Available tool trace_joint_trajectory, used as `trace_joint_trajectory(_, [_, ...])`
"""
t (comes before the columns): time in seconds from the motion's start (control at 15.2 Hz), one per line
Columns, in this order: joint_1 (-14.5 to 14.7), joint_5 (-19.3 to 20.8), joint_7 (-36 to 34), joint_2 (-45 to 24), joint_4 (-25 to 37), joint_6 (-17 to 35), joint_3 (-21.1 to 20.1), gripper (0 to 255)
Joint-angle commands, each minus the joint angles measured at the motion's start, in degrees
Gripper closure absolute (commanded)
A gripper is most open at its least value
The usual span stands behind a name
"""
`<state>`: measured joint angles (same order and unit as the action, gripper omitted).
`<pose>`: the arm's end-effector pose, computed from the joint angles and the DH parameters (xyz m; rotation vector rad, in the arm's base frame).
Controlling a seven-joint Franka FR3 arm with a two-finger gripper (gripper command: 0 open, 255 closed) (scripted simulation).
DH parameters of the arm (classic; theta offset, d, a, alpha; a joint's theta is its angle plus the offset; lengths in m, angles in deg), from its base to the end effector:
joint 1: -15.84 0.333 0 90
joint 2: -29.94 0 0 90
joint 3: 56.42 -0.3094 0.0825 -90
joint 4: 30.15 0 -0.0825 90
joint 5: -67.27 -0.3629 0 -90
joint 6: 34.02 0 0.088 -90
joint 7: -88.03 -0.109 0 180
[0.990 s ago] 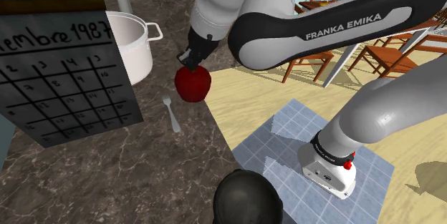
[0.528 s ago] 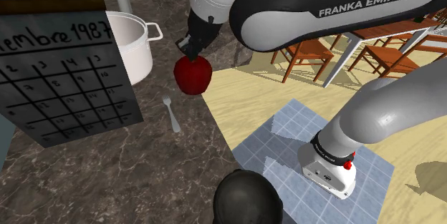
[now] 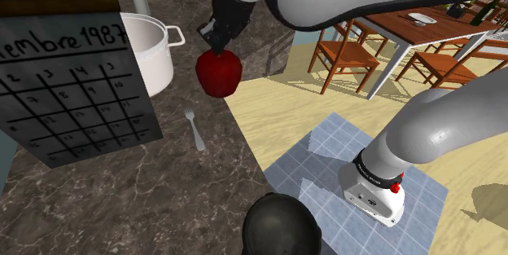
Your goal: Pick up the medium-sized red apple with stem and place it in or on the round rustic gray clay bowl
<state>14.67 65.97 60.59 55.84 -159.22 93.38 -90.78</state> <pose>0.3629 0.2760 0.5434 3.0435 0.1309 0.6445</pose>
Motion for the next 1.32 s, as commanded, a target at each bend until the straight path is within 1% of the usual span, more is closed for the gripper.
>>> trace_joint_trajectory(0.0, [0.11,-0.20,0.50,0.42,1.09,-1.49,0.49,255])
trace_joint_trajectory(0.07, [0.11,-0.21,0.57,0.45,1.44,-1.87,0.57,255])
trace_joint_trajectory(0.33, [3.64,-3.08,-1.22,6.97,-1.03,-5.71,0.22,255])
trace_joint_trajectory(0.66, [7.93,-6.00,-4.32,14.07,-2.46,-11.31,-0.84,255])
trace_joint_trajectory(0.92, [11.09,-7.98,-7.37,18.79,-2.29,-16.20,-2.17,255])
trace_joint_trajectory(1.25, [14.49,-10.22,-11.72,23.38,-0.47,-22.54,-4.40,255])
